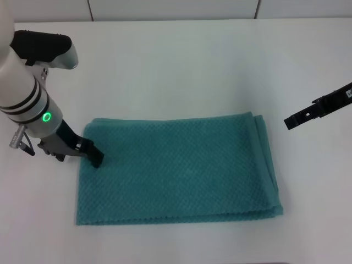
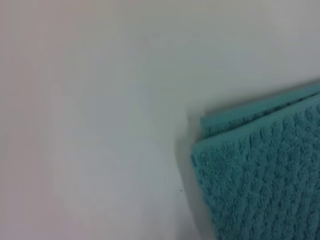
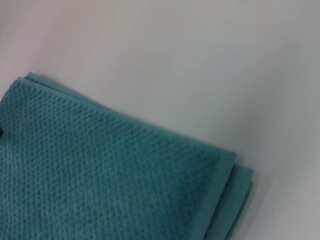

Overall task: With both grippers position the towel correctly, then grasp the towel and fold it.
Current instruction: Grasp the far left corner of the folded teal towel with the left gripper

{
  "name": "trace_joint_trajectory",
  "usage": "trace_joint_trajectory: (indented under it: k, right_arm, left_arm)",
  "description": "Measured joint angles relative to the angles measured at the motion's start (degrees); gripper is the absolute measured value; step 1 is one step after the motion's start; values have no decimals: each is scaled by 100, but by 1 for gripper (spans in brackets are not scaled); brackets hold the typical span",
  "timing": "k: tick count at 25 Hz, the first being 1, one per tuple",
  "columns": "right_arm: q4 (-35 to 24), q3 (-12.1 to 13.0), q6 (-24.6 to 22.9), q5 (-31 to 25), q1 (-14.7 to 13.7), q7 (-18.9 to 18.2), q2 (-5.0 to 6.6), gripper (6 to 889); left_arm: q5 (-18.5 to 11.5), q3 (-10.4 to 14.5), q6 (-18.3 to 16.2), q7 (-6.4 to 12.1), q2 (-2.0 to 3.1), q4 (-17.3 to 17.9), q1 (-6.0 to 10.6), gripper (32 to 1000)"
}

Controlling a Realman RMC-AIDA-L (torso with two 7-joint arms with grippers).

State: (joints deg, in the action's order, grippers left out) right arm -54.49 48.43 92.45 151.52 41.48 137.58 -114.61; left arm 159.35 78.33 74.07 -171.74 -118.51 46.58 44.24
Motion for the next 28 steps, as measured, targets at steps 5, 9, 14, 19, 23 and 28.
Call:
trace_joint_trajectory:
  k: [5, 9, 14, 19, 23, 28]
  right_arm:
    - [0, 0, -8, 0, 0, -2, 0, 857]
    - [0, 0, -9, 0, 0, -3, 0, 857]
    - [0, -6, -9, -43, -3, -3, 0, 857]
    - [6, -9, -9, -84, -29, -3, 0, 857]
    - [8, -9, -9, -84, -35, -3, 0, 857]
    - [9, -9, -9, -84, -35, -3, 0, 856]
  left_arm:
    - [0, -2, -38, 0, 3, -3, -22, 858]
    - [0, 4, -86, 0, 4, -53, -35, 858]
    - [-4, 58, -108, 5, 6, -57, -54, 857]
    - [-8, 88, -116, 7, 9, -60, -65, 857]
    - [-5, 86, -141, 8, 10, -75, -74, 856]
    - [-16, 85, -218, 9, 21, -258, -39, 855]
